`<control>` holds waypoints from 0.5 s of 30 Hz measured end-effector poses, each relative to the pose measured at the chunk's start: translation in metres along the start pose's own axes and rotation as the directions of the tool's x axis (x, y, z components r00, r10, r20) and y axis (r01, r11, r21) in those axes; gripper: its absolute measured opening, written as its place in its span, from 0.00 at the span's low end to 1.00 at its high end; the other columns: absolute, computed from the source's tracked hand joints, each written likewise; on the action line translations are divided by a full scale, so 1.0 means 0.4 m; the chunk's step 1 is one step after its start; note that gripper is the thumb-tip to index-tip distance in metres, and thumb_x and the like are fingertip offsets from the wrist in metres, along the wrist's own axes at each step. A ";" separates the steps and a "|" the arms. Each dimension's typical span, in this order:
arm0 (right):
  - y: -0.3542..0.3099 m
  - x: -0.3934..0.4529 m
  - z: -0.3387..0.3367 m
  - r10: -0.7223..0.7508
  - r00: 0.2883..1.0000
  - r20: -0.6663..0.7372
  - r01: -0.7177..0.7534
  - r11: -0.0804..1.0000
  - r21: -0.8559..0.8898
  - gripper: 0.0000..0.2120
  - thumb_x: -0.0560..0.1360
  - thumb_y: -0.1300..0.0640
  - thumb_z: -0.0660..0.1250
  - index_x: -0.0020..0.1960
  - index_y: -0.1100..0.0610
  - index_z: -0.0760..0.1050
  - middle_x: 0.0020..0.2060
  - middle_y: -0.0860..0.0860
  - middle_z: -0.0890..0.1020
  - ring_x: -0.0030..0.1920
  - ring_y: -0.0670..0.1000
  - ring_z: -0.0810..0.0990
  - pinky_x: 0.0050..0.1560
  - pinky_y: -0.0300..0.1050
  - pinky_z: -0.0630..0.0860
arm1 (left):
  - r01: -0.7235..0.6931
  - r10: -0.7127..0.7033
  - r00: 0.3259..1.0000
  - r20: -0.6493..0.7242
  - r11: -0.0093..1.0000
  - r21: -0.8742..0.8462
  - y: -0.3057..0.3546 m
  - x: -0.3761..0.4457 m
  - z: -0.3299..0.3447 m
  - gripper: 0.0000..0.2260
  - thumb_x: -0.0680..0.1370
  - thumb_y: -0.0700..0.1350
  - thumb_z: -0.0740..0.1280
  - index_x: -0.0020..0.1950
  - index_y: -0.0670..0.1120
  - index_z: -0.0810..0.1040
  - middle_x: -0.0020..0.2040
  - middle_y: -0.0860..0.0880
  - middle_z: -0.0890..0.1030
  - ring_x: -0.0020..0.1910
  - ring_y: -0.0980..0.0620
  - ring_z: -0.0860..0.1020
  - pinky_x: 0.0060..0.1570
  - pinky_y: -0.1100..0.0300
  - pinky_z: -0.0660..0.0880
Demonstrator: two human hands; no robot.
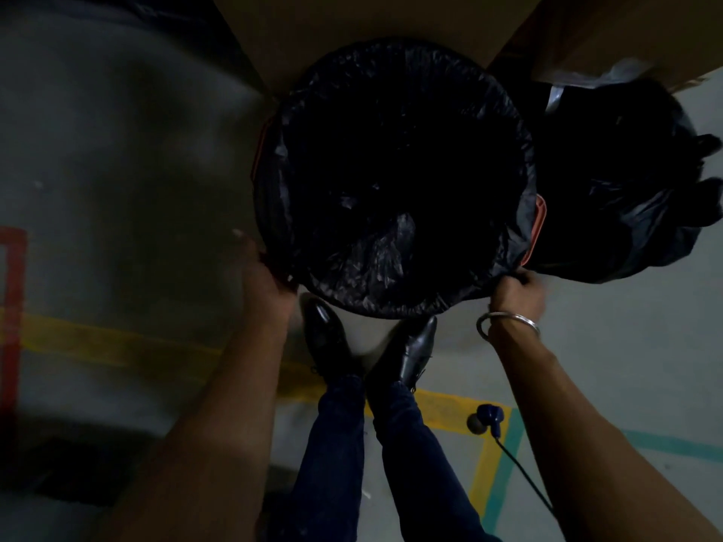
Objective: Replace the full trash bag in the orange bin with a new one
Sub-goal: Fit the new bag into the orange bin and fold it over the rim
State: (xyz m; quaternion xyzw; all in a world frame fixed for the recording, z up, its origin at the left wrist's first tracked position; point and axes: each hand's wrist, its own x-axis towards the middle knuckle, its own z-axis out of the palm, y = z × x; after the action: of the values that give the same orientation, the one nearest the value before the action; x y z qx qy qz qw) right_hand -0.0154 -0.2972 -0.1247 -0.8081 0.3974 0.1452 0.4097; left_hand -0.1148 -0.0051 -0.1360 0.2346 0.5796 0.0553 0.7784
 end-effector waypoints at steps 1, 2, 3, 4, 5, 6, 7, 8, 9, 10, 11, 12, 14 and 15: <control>-0.008 -0.002 -0.006 -0.009 0.996 -0.085 0.012 1.000 0.024 0.12 0.66 0.62 0.59 0.47 0.58 0.76 0.43 0.58 0.81 0.43 0.54 0.76 0.46 0.45 0.73 | -0.042 0.041 0.999 0.015 0.998 0.053 0.017 0.002 0.000 0.30 0.78 0.67 0.54 0.70 0.49 0.74 0.65 0.45 0.79 0.66 0.42 0.76 0.65 0.45 0.73; -0.019 -0.005 -0.011 -0.033 0.987 -0.157 0.039 0.998 0.040 0.12 0.66 0.61 0.60 0.48 0.58 0.76 0.43 0.56 0.80 0.43 0.52 0.76 0.46 0.41 0.71 | -0.077 0.073 0.997 0.033 0.991 0.112 0.031 0.004 0.003 0.28 0.79 0.66 0.55 0.69 0.50 0.75 0.65 0.46 0.79 0.66 0.43 0.76 0.64 0.46 0.74; -0.029 -0.006 -0.013 -0.082 0.974 -0.211 0.094 0.994 0.047 0.12 0.66 0.58 0.60 0.49 0.58 0.74 0.43 0.54 0.79 0.43 0.51 0.75 0.45 0.38 0.70 | -0.100 0.091 0.994 0.058 0.981 0.166 0.042 0.006 0.009 0.27 0.79 0.66 0.57 0.70 0.50 0.75 0.66 0.47 0.79 0.67 0.45 0.76 0.65 0.46 0.73; -0.040 -0.005 -0.013 -0.155 0.958 -0.243 0.171 0.984 0.045 0.13 0.66 0.56 0.60 0.49 0.58 0.73 0.42 0.52 0.77 0.42 0.50 0.74 0.43 0.33 0.69 | -0.114 0.100 0.992 0.078 0.972 0.204 0.050 0.009 0.015 0.27 0.79 0.65 0.59 0.71 0.50 0.74 0.67 0.47 0.78 0.67 0.46 0.75 0.66 0.46 0.72; -0.052 -0.003 -0.011 -0.237 0.939 -0.248 0.252 0.967 0.029 0.13 0.67 0.53 0.61 0.49 0.58 0.73 0.43 0.52 0.76 0.41 0.49 0.73 0.40 0.28 0.67 | -0.122 0.108 0.992 0.072 0.966 0.228 0.055 0.015 0.021 0.26 0.79 0.63 0.61 0.72 0.49 0.73 0.68 0.47 0.77 0.67 0.46 0.75 0.67 0.47 0.72; -0.066 -0.001 -0.006 -0.310 0.922 -0.231 0.319 0.948 0.001 0.14 0.69 0.51 0.62 0.50 0.58 0.72 0.44 0.52 0.75 0.41 0.47 0.73 0.39 0.25 0.65 | -0.127 0.121 0.992 0.042 0.963 0.236 0.060 0.021 0.026 0.25 0.79 0.60 0.63 0.72 0.48 0.73 0.67 0.47 0.77 0.66 0.47 0.76 0.68 0.47 0.72; -0.080 0.001 0.000 -0.365 0.909 -0.199 0.365 0.930 -0.036 0.15 0.70 0.49 0.62 0.51 0.58 0.73 0.45 0.52 0.76 0.42 0.47 0.73 0.39 0.26 0.65 | -0.128 0.131 0.991 0.004 0.963 0.236 0.066 0.026 0.031 0.24 0.79 0.58 0.63 0.71 0.46 0.73 0.67 0.46 0.78 0.66 0.47 0.76 0.68 0.47 0.72; -0.091 0.006 0.008 -0.403 0.901 -0.162 0.395 0.915 -0.078 0.17 0.72 0.47 0.63 0.53 0.58 0.73 0.47 0.53 0.76 0.44 0.47 0.74 0.42 0.29 0.66 | -0.125 0.136 0.990 -0.027 0.963 0.239 0.070 0.033 0.033 0.23 0.80 0.56 0.64 0.71 0.46 0.74 0.67 0.46 0.78 0.65 0.46 0.76 0.67 0.47 0.72; -0.101 0.013 0.017 -0.426 0.896 -0.127 0.412 0.903 -0.121 0.18 0.73 0.47 0.62 0.55 0.59 0.73 0.50 0.55 0.77 0.47 0.49 0.75 0.47 0.33 0.68 | -0.124 0.140 0.989 -0.048 0.962 0.242 0.071 0.037 0.035 0.22 0.80 0.56 0.63 0.70 0.45 0.74 0.66 0.46 0.78 0.65 0.46 0.77 0.66 0.47 0.73; -0.108 0.019 0.025 -0.435 0.895 -0.099 0.417 0.895 -0.158 0.18 0.75 0.47 0.62 0.57 0.60 0.73 0.52 0.57 0.77 0.50 0.52 0.76 0.51 0.39 0.70 | -0.124 0.144 0.987 -0.067 0.961 0.247 0.073 0.043 0.037 0.21 0.80 0.55 0.63 0.68 0.45 0.75 0.65 0.46 0.79 0.64 0.46 0.77 0.63 0.49 0.75; -0.114 0.023 0.033 -0.420 0.904 -0.079 0.401 0.898 -0.181 0.18 0.76 0.48 0.61 0.59 0.60 0.73 0.54 0.58 0.78 0.53 0.55 0.76 0.53 0.42 0.71 | -0.126 0.158 0.982 -0.100 0.956 0.266 0.073 0.047 0.042 0.18 0.81 0.54 0.63 0.66 0.45 0.77 0.62 0.46 0.80 0.62 0.47 0.77 0.58 0.51 0.77; -0.118 0.026 0.039 -0.393 0.917 -0.066 0.376 0.908 -0.185 0.18 0.77 0.48 0.60 0.60 0.59 0.73 0.55 0.58 0.78 0.55 0.55 0.76 0.52 0.41 0.70 | -0.125 0.178 0.973 -0.145 0.940 0.316 0.072 0.052 0.049 0.16 0.81 0.53 0.63 0.63 0.45 0.78 0.59 0.46 0.81 0.59 0.47 0.78 0.52 0.55 0.77; -0.124 0.029 0.047 -0.329 0.943 -0.058 0.317 0.935 -0.158 0.16 0.78 0.49 0.59 0.60 0.57 0.74 0.57 0.57 0.79 0.55 0.54 0.77 0.49 0.39 0.68 | -0.096 0.216 0.952 -0.215 0.882 0.462 0.068 0.068 0.057 0.14 0.82 0.47 0.61 0.65 0.42 0.76 0.61 0.42 0.80 0.57 0.47 0.77 0.47 0.59 0.75; -0.128 0.030 0.050 -0.314 0.947 -0.060 0.302 0.941 -0.153 0.16 0.79 0.49 0.58 0.60 0.58 0.74 0.57 0.58 0.79 0.56 0.55 0.76 0.51 0.39 0.68 | -0.077 0.216 0.951 -0.223 0.859 0.506 0.066 0.077 0.055 0.16 0.83 0.45 0.60 0.68 0.41 0.74 0.66 0.41 0.77 0.56 0.48 0.76 0.48 0.60 0.75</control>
State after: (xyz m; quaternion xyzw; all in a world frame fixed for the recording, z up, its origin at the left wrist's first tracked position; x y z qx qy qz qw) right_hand 0.0331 -0.2702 -0.1160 -0.8928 0.2715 0.0731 0.3520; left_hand -0.0795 0.0226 -0.1468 0.4584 0.6560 -0.0025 0.5996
